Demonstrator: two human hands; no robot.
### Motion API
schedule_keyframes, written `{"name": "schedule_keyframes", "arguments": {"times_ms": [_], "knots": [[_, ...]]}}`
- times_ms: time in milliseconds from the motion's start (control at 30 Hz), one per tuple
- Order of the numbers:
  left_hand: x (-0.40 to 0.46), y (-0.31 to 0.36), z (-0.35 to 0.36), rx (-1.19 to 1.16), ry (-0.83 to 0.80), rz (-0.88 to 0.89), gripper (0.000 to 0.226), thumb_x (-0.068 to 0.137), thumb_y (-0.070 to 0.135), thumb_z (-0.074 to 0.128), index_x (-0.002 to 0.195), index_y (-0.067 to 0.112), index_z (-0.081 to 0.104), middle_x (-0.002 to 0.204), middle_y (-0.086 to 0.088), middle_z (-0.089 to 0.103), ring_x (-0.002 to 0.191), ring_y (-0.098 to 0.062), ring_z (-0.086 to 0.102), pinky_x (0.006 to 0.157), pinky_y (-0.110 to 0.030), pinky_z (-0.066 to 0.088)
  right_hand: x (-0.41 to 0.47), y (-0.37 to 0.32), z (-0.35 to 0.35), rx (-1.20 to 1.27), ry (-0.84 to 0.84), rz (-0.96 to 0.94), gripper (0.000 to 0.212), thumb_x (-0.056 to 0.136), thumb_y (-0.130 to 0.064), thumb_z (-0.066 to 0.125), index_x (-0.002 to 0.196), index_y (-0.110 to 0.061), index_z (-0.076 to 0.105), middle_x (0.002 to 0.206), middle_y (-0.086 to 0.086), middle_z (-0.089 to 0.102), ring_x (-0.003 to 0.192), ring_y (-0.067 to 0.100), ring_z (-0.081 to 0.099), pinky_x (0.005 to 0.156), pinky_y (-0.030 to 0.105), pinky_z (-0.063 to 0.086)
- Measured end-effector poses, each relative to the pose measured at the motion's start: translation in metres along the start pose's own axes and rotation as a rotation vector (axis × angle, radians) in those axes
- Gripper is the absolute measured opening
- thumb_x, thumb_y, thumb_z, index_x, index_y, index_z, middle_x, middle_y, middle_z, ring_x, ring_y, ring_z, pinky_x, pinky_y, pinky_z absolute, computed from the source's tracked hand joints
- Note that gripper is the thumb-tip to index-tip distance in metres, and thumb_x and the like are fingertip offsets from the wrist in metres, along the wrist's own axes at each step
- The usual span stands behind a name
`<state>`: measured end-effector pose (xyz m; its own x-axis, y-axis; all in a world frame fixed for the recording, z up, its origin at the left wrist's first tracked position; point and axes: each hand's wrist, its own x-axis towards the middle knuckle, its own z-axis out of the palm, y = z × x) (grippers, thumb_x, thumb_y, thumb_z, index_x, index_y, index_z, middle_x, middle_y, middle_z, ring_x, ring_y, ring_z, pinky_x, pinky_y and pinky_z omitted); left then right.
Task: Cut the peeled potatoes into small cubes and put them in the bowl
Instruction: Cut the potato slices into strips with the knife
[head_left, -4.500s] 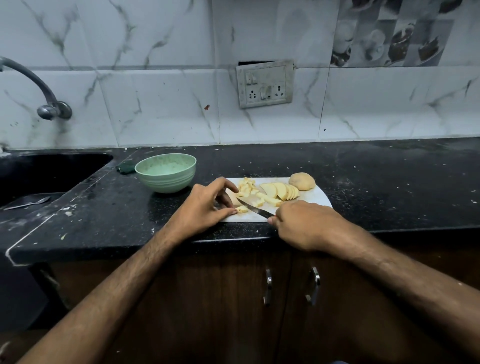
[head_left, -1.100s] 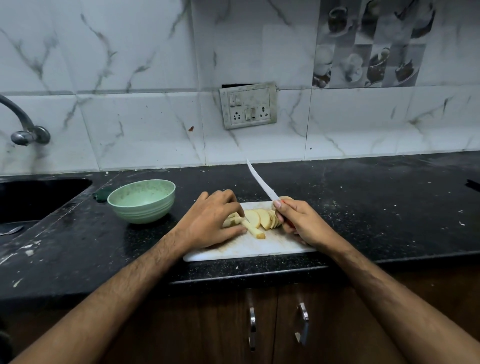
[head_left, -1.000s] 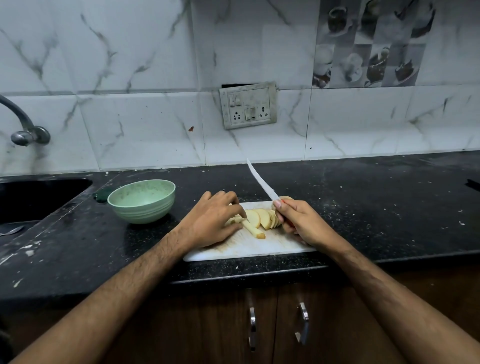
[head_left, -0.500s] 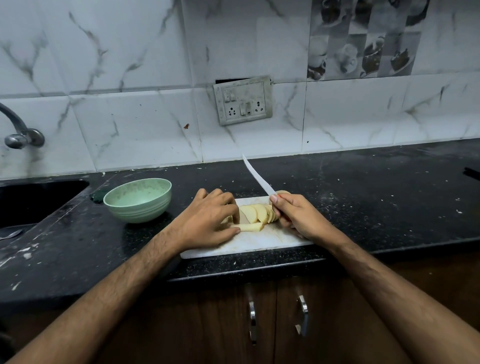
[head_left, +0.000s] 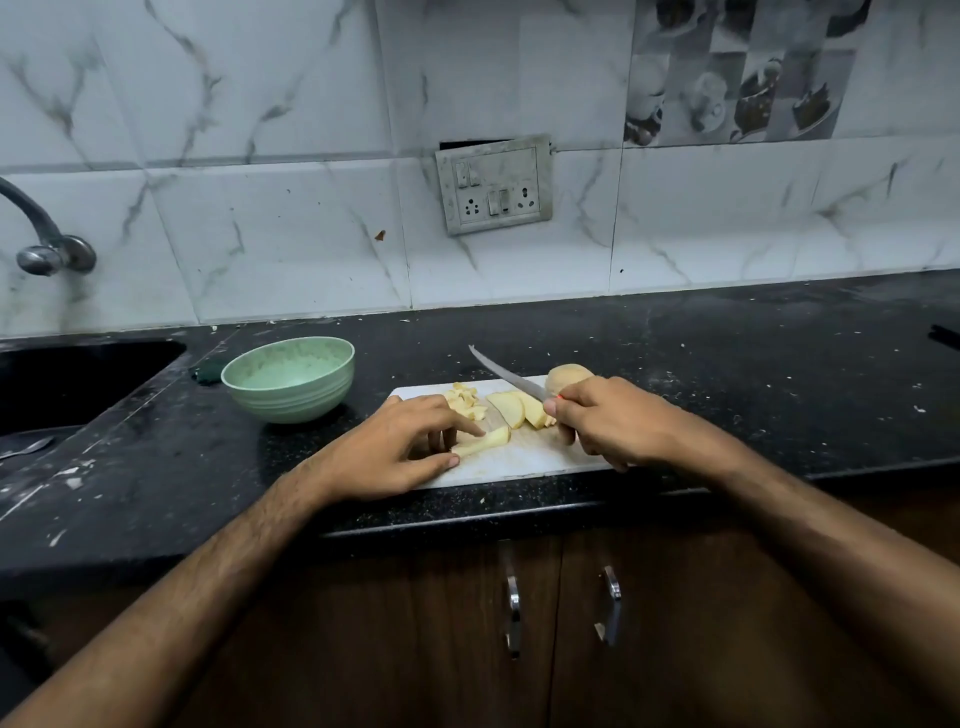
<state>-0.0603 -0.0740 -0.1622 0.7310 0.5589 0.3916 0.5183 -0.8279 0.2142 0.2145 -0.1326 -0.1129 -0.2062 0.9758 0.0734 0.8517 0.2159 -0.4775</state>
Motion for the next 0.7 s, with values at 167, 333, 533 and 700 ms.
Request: {"name": "schedule_keyframes", "arguments": {"times_ms": [167,333,533,700], "knots": [[-0.002,0.003,0.003,-0.081,0.043,0.016,0.028,0.095,0.019,0.071,0.122,0.022,0.072,0.095,0.009,0.057,0.087,-0.001,0.054,0.077,-0.009,0.038,-0.03,-0.017,0.002,-0.406,0.036,0.072,0.037,0.104,-0.048,0.032,0.084,-0.024,0.053,0.085,-0.001,0.051,0.08,0.025,0.055,0.075,0.038,0.045],[-0.004,0.004,0.005,-0.113,0.061,0.006,0.03,0.093,0.015,0.072,0.123,0.022,0.072,0.094,0.003,0.057,0.083,-0.008,0.055,0.072,-0.009,0.038,-0.048,-0.022,0.008,-0.504,-0.003,0.117,0.035,0.104,-0.05,0.028,0.089,-0.025,0.047,0.097,0.002,0.056,0.092,0.028,0.056,0.073,0.037,0.037],[-0.003,0.004,0.006,-0.109,0.043,-0.005,0.034,0.094,0.015,0.07,0.127,0.025,0.07,0.095,0.002,0.056,0.088,-0.012,0.055,0.072,-0.009,0.038,-0.051,-0.028,0.013,-0.568,-0.03,0.121,0.033,0.105,-0.046,0.028,0.097,-0.023,0.051,0.112,0.005,0.064,0.101,0.028,0.059,0.074,0.038,0.037],[-0.003,0.004,0.006,-0.121,0.03,-0.009,0.034,0.095,0.015,0.069,0.127,0.024,0.071,0.096,0.002,0.056,0.089,-0.012,0.055,0.074,-0.011,0.038,-0.05,-0.039,0.016,-0.521,-0.111,0.142,0.022,0.105,-0.041,0.031,0.097,-0.023,0.041,0.117,0.006,0.061,0.094,0.026,0.054,0.075,0.038,0.036]]}}
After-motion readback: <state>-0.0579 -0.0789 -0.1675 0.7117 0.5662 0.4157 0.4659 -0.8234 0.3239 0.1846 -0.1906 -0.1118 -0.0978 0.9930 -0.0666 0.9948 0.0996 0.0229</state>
